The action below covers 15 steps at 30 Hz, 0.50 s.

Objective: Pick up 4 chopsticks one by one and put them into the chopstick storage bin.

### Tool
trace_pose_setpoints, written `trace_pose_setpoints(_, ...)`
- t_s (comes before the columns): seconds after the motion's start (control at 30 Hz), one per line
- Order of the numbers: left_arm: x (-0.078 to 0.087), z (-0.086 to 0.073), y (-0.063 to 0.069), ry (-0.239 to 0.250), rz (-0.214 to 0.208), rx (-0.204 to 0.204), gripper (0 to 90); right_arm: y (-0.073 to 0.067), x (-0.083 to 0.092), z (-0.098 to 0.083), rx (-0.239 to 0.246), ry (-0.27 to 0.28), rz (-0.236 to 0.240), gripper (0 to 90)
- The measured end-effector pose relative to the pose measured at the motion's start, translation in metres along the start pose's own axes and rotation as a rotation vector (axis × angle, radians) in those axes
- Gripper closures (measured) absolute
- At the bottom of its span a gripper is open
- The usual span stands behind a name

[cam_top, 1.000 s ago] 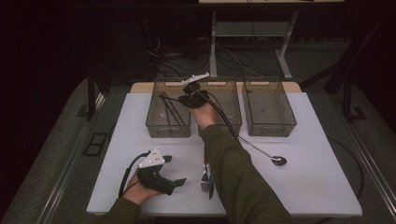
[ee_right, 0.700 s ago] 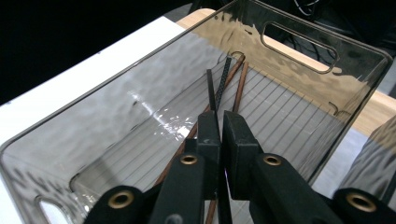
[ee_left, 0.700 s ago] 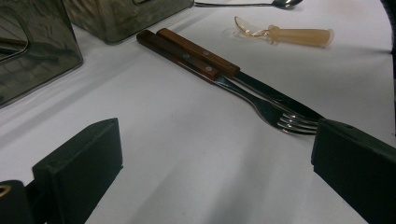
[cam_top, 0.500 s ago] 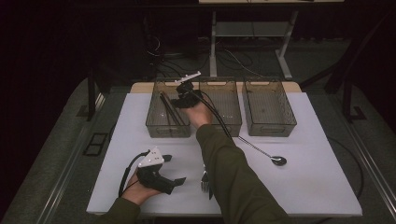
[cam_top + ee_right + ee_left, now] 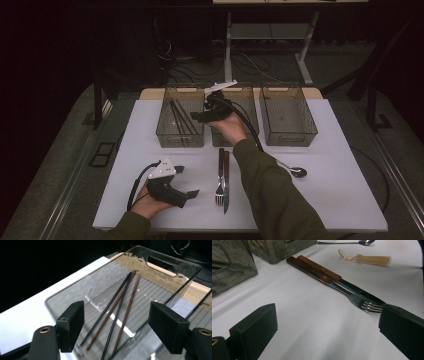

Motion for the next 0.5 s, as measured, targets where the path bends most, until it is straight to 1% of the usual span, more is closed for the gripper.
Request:
trace_pose_setpoints(0.07, 0.000, 0.000, -0.001, -0.005, 0.003, -0.002, 0.6, 0.002, 0.008, -0.005, 0.010, -0.002, -0.002, 25.8)
trace_pose_setpoints(0.13, 0.000, 0.000, -0.001, 0.005, 0.000, 0.008, 0.8, 0.005, 0.016, -0.009, 0.004, 0.004, 0.000, 23.2)
trace_pose_setpoints(0.17, 0.000, 0.000, -0.001, 0.007, -0.001, 0.009, 0.8, 0.006, 0.020, -0.011, 0.002, -0.003, -0.001, 22.7)
trace_pose_setpoints(0.27, 0.000, 0.000, -0.001, 0.008, -0.003, 0.007, 0.9, 0.008, 0.031, -0.019, 0.023, 0.002, -0.003, 18.4)
trace_pose_setpoints(0.33, 0.000, 0.000, -0.001, -0.002, -0.001, 0.003, 0.9, 0.009, 0.037, -0.024, 0.018, 0.011, -0.014, 15.1)
trace_pose_setpoints(0.4, 0.000, 0.000, 0.000, -0.003, -0.004, 0.003, 0.9, 0.011, 0.044, -0.029, 0.016, 0.011, -0.023, 15.1)
trace_pose_setpoints(0.5, -0.001, 0.000, 0.000, -0.001, -0.003, 0.006, 0.9, 0.014, 0.056, -0.035, 0.009, 0.014, -0.006, 15.1)
Point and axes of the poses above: each handheld gripper's, and its own axes: x roughly backward along the jaws, z roughly out of its top, y roughly to its right, the point moved 1 cm from there along -x, roughly forward along the jaws, and after that the axes turned 2 degrees about -z, right-handed, at the moved point
